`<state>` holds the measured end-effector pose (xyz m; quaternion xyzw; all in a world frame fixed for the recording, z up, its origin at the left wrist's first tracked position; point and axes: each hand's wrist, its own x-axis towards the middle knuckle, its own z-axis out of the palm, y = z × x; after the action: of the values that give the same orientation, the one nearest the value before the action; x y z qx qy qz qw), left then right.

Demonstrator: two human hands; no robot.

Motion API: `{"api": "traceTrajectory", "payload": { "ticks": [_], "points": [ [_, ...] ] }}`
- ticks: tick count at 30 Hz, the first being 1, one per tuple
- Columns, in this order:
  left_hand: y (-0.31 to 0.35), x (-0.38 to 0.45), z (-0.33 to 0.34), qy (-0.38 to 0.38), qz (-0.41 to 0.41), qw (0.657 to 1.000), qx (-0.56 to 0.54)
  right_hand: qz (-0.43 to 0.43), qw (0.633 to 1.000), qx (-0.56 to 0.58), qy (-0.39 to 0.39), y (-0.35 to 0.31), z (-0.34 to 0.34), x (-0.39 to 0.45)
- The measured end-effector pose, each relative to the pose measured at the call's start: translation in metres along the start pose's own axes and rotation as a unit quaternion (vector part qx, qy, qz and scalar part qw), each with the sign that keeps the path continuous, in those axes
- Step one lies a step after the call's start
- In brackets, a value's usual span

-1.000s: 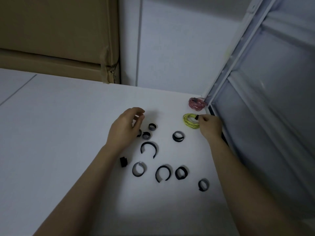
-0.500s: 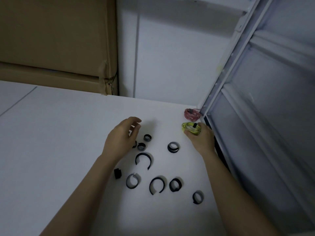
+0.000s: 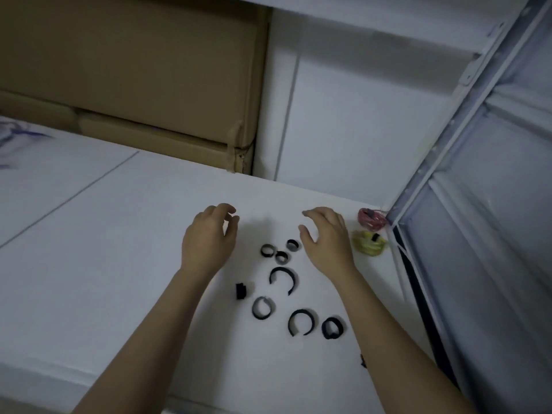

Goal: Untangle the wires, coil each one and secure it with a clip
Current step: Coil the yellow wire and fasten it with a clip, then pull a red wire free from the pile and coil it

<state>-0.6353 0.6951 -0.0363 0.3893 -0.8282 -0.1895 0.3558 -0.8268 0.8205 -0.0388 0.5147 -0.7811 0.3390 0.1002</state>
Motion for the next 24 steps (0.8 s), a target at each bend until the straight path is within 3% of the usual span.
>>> {"api": "traceTrajectory", "payload": {
  "ticks": [12,17,24],
  "points": [
    [-0.153,-0.013,-0.198,0.142,-0.160,0.958,0.189,-0.170,0.967,0.050,-0.185,-0.223,0.128,0.061],
    [-0.237,-0.019,-0.296,0.156,-0.225,0.929,0.249,-0.234,0.945,0.071,-0.217,-0.337,0.183,0.066],
    [-0.353,-0.007,-0.411,0.101,-0.275,0.906,0.305,-0.266,0.935,0.087,-0.220,-0.508,0.263,0.085]
  ]
}}
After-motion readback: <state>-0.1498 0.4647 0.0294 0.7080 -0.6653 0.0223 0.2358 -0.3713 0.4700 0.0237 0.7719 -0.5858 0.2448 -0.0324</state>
